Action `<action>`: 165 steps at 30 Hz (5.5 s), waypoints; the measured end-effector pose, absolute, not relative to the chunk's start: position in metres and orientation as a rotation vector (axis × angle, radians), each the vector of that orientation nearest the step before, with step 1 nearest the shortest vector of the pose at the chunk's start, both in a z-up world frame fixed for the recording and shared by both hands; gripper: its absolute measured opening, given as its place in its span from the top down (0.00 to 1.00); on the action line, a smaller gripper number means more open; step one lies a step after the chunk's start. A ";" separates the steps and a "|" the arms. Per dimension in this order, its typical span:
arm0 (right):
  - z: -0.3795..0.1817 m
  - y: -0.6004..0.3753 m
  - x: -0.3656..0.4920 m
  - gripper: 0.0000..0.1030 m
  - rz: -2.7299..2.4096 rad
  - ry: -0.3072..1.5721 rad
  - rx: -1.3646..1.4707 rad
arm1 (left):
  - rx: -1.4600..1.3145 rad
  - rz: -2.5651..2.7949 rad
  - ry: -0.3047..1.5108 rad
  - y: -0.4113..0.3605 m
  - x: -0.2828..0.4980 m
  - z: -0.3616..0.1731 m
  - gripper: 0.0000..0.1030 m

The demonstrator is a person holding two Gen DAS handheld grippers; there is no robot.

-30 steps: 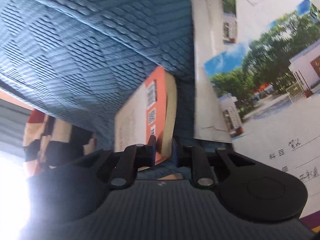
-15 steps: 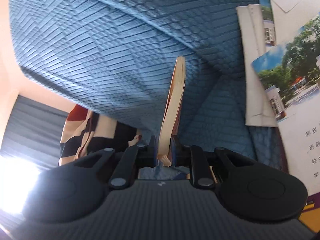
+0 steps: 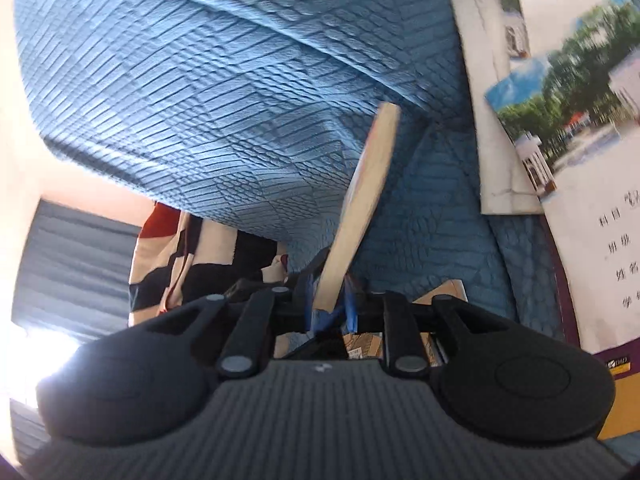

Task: Organize objects
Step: 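Close both grippers on the white-orange book's edge and tilt it upright, then carry the upright white-orange book with both grippers over the tan paperback, then lay the white-orange book flat on the tan paperback and open both grippers, then pull both grippers back up away from the stacked books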

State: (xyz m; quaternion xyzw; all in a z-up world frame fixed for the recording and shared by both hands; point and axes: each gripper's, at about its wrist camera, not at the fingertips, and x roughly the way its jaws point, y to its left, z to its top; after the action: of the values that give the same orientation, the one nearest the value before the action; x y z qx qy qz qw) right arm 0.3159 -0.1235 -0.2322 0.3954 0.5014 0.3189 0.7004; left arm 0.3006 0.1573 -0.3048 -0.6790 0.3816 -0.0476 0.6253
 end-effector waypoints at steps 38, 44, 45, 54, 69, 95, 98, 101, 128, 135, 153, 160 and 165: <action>-0.298 -0.096 0.363 0.79 0.624 1.176 1.038 | -1.393 -0.138 0.905 0.207 0.268 -0.259 0.86; -0.245 -0.110 0.340 0.80 0.674 1.071 0.926 | -1.444 -0.213 0.862 0.205 0.256 -0.244 0.86; -0.236 -0.112 0.336 0.80 0.683 1.052 0.901 | -1.434 -0.230 0.855 0.202 0.254 -0.239 0.85; -0.158 -0.151 0.289 0.80 0.709 0.891 0.752 | -1.407 -0.375 0.817 0.182 0.226 -0.195 0.85; -0.159 -0.205 0.203 0.80 0.673 0.885 0.850 | -1.336 -0.431 0.874 0.164 0.175 -0.192 0.86; -0.250 -0.199 0.157 0.80 0.604 1.099 0.835 | -1.343 -0.260 1.075 0.173 0.162 -0.287 0.87; -0.259 -0.199 0.158 0.81 0.595 1.139 0.839 | -1.323 -0.236 1.104 0.170 0.164 -0.292 0.87; -0.264 -0.197 0.158 0.81 0.584 1.167 0.831 | -1.280 -0.212 1.131 0.168 0.165 -0.294 0.87; -0.229 -0.160 0.138 0.55 0.639 1.073 0.368 | -0.583 0.057 1.129 0.117 0.139 -0.240 0.32; -0.237 -0.144 0.122 0.47 0.612 1.049 0.234 | -0.500 0.045 1.144 0.104 0.141 -0.248 0.36; -0.240 -0.125 0.101 0.62 0.690 0.985 0.092 | -0.522 0.024 1.155 0.106 0.136 -0.249 0.39; -0.238 -0.119 0.097 0.62 0.718 0.983 0.058 | -0.508 0.020 1.162 0.110 0.124 -0.242 0.39; -0.236 -0.116 0.095 0.62 0.720 0.987 0.042 | -0.487 0.015 1.165 0.109 0.117 -0.240 0.39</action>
State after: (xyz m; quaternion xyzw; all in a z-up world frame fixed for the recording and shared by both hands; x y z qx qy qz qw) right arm 0.0946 -0.1160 -0.2363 0.0197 0.4633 0.3380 0.8189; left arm 0.1166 0.1089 -0.2399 -0.2279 0.5444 0.0071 0.8073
